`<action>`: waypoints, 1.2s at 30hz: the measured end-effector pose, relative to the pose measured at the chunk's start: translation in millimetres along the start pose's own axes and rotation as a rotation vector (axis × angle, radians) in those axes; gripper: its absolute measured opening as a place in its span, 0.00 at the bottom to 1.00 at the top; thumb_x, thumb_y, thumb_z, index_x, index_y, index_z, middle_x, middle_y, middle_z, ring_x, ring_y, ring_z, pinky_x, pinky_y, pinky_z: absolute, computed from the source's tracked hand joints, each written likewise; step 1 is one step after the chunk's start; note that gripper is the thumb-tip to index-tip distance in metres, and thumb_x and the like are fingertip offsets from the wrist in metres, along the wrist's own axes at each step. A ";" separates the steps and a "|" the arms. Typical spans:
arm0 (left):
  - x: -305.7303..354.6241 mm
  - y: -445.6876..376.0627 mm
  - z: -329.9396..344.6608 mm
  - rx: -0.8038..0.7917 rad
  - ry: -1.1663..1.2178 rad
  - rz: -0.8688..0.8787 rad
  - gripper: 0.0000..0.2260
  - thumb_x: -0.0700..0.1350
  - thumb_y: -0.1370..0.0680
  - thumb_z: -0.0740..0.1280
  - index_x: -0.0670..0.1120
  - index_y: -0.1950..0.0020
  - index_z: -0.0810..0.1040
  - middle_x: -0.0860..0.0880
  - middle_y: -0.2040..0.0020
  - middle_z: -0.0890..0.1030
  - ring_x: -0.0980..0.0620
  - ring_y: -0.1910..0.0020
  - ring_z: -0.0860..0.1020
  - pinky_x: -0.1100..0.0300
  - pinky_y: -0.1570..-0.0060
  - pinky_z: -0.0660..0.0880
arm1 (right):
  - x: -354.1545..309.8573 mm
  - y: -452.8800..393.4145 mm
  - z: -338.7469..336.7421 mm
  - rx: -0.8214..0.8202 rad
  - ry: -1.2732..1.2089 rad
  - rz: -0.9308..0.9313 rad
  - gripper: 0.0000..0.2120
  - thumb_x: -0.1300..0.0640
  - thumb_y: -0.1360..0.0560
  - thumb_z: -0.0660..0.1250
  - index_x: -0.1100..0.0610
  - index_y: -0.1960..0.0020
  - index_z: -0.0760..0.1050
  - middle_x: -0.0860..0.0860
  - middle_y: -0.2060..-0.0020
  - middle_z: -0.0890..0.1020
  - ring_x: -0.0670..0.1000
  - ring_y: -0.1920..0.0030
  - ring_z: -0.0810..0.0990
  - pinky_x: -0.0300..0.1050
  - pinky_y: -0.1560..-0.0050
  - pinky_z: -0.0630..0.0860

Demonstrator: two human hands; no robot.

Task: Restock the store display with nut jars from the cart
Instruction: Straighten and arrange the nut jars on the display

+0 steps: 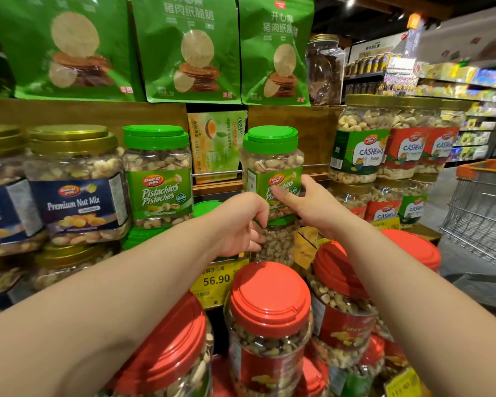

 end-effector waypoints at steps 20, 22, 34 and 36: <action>19.9 -18.7 -22.3 0.192 -0.150 0.365 0.20 0.46 0.27 0.74 0.51 0.36 0.77 0.51 0.43 0.82 0.52 0.45 0.81 0.54 0.47 0.76 | -0.1 -4.0 -1.8 -0.006 -0.055 -0.051 0.25 0.36 0.28 0.72 0.48 0.37 0.75 0.43 0.46 0.84 0.45 0.45 0.83 0.43 0.46 0.81; 22.2 -22.2 -28.7 0.235 -0.228 0.427 0.24 0.50 0.27 0.77 0.49 0.33 0.76 0.51 0.42 0.82 0.52 0.45 0.82 0.51 0.44 0.79 | -2.9 -3.1 0.4 -0.013 -0.059 -0.064 0.22 0.38 0.26 0.71 0.47 0.38 0.76 0.40 0.47 0.83 0.42 0.46 0.83 0.37 0.52 0.79; 27.0 -14.7 -39.0 0.406 -0.454 0.524 0.27 0.56 0.26 0.77 0.45 0.34 0.71 0.51 0.42 0.80 0.53 0.47 0.80 0.57 0.50 0.79 | -3.9 -6.2 6.7 -0.123 -0.057 -0.039 0.28 0.30 0.24 0.57 0.45 0.34 0.75 0.41 0.41 0.82 0.42 0.42 0.81 0.39 0.44 0.77; 27.3 -15.0 -39.4 0.406 -0.442 0.520 0.24 0.54 0.25 0.76 0.45 0.37 0.69 0.53 0.46 0.79 0.58 0.55 0.79 0.63 0.59 0.75 | 3.2 -9.7 4.7 -0.142 -0.124 0.015 0.20 0.34 0.19 0.54 0.43 0.35 0.74 0.39 0.41 0.79 0.39 0.42 0.78 0.40 0.44 0.73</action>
Point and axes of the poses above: each hand's wrist, its own y-axis away from the middle knuckle, its own z-axis out of the palm, x = y × z, the point moved 4 cm from there along -y, towards the middle knuckle
